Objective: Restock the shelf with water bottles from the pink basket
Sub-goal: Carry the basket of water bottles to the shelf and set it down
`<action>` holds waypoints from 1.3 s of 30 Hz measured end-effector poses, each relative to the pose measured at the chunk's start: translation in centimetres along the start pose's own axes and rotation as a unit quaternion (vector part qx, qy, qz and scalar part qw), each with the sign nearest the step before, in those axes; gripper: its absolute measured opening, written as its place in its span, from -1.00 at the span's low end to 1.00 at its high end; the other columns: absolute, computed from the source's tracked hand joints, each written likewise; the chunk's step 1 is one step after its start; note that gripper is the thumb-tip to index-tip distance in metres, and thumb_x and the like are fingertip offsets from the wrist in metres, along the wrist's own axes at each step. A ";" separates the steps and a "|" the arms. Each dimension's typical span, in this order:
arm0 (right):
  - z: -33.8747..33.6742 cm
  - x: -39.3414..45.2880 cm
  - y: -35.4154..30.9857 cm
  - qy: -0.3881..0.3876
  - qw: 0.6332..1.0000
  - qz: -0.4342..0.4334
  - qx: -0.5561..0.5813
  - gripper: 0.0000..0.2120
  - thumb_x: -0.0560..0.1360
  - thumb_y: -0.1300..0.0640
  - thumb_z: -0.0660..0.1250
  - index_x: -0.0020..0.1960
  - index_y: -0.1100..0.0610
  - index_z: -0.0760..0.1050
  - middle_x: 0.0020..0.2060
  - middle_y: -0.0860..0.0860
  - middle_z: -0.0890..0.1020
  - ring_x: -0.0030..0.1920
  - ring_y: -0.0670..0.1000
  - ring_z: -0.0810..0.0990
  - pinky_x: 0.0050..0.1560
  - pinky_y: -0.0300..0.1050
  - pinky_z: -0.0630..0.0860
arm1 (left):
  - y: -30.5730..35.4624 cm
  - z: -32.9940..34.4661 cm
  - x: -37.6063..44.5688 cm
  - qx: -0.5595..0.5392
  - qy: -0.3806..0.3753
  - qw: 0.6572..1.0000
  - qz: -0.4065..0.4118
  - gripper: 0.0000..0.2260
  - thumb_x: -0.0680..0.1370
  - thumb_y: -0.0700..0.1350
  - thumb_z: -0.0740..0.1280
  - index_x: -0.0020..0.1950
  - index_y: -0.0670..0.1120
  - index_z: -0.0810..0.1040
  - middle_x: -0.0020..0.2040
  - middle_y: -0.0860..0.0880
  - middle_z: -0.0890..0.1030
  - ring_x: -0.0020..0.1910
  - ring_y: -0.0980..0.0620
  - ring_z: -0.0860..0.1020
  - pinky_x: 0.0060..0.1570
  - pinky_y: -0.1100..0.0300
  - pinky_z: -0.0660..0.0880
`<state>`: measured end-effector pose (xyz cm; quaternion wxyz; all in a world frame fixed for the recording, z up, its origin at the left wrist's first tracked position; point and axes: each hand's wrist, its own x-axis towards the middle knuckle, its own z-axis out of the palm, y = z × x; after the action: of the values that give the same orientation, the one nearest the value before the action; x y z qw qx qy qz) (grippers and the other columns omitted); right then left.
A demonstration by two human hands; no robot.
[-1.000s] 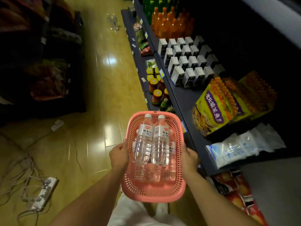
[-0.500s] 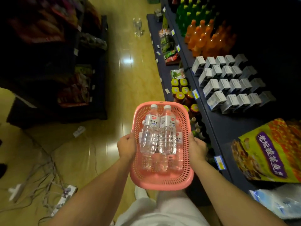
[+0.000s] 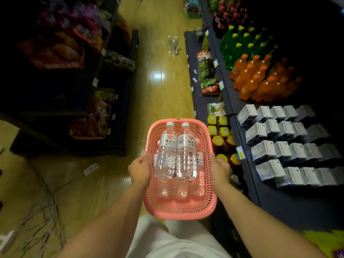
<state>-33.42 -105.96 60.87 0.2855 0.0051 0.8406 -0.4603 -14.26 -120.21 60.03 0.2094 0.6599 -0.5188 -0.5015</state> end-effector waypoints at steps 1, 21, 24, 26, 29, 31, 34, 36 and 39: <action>0.4 0.8 -1.0 0.000 1.000 -0.005 -0.009 -0.52 0.56 -0.19 0.31 -0.29 0.20 0.58 -0.37 0.12 0.63 -0.32 0.09 0.60 -0.26 -0.03 0.59 | 0.6 0.3 1.0 0.003 0.004 1.000 -0.006 -0.53 0.69 0.08 0.23 -0.27 -0.15 0.67 -0.28 -0.13 0.65 -0.28 -0.10 0.56 -0.26 0.09 0.50; 17.8 19.0 -21.4 0.020 0.999 -0.015 -0.024 -0.55 0.63 -0.03 0.26 -0.30 0.24 0.57 -0.38 0.11 0.57 -0.35 0.09 0.50 -0.39 -0.19 0.36 | 17.1 3.7 28.5 -0.010 -0.011 1.000 -0.007 -0.45 0.69 0.16 0.20 -0.29 -0.20 0.65 -0.33 -0.10 0.64 -0.33 -0.09 0.56 -0.25 0.03 0.57; 21.0 21.4 -24.9 0.022 1.000 -0.018 -0.012 -0.51 0.61 -0.07 0.26 -0.42 0.16 0.49 -0.45 0.09 0.50 -0.38 0.08 0.47 -0.38 -0.13 0.40 | 20.2 3.6 33.1 0.004 -0.006 1.000 0.001 -0.45 0.68 0.17 0.18 -0.39 -0.12 0.57 -0.36 -0.08 0.58 -0.34 -0.06 0.53 -0.24 0.01 0.58; 22.8 23.0 -26.6 0.024 1.000 -0.004 -0.005 -0.49 0.57 -0.15 0.27 -0.44 0.15 0.47 -0.43 0.09 0.55 -0.33 0.12 0.53 -0.27 -0.03 0.50 | 22.0 3.7 35.7 0.019 -0.009 1.000 0.001 -0.45 0.67 0.19 0.18 -0.41 -0.08 0.56 -0.35 -0.08 0.59 -0.33 -0.08 0.55 -0.20 -0.03 0.60; 24.6 25.2 -29.9 0.012 1.000 0.001 0.007 -0.49 0.61 -0.09 0.27 -0.44 0.13 0.46 -0.46 0.05 0.52 -0.40 0.08 0.50 -0.35 -0.12 0.43 | 24.7 4.4 39.2 0.027 -0.006 1.000 0.004 -0.47 0.69 0.17 0.18 -0.35 -0.09 0.60 -0.35 -0.07 0.60 -0.32 -0.07 0.57 -0.19 -0.02 0.59; 25.9 27.3 -31.7 0.006 1.000 -0.001 0.006 -0.50 0.64 -0.05 0.26 -0.45 0.09 0.42 -0.49 0.02 0.46 -0.45 0.04 0.44 -0.41 -0.17 0.34 | 26.4 5.2 41.5 0.031 0.004 0.999 0.017 -0.48 0.70 0.14 0.17 -0.33 -0.10 0.60 -0.34 -0.06 0.59 -0.33 -0.05 0.56 -0.25 0.07 0.54; 27.8 30.9 -33.9 -0.002 1.000 -0.010 0.005 -0.53 0.63 -0.08 0.26 -0.43 0.03 0.47 -0.49 0.00 0.50 -0.40 0.04 0.49 -0.33 -0.18 0.40 | 28.7 6.8 44.7 0.036 0.001 0.999 0.019 -0.47 0.71 0.12 0.16 -0.32 -0.14 0.61 -0.36 -0.06 0.57 -0.37 -0.01 0.52 -0.33 0.14 0.43; 29.0 33.9 -35.3 -0.005 1.000 -0.004 -0.006 -0.52 0.61 -0.12 0.26 -0.45 0.01 0.49 -0.48 0.00 0.51 -0.31 0.07 0.52 -0.23 -0.08 0.44 | 30.0 8.3 47.0 0.027 0.003 1.000 0.011 -0.46 0.71 0.13 0.17 -0.32 -0.16 0.61 -0.38 -0.06 0.56 -0.39 -0.01 0.51 -0.36 0.16 0.41; 30.4 37.9 -38.5 -0.022 0.999 -0.001 -0.024 -0.49 0.63 -0.10 0.24 -0.45 0.06 0.48 -0.49 0.03 0.49 -0.35 0.08 0.49 -0.28 -0.10 0.40 | 32.3 10.5 50.8 0.021 0.009 1.000 0.009 -0.45 0.70 0.14 0.17 -0.33 -0.17 0.60 -0.38 -0.07 0.56 -0.39 -0.02 0.51 -0.35 0.16 0.44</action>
<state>-61.11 -161.39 59.57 0.3033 -0.0127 0.8449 -0.4405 -40.95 -175.15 58.84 0.2050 0.6640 -0.5334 -0.4823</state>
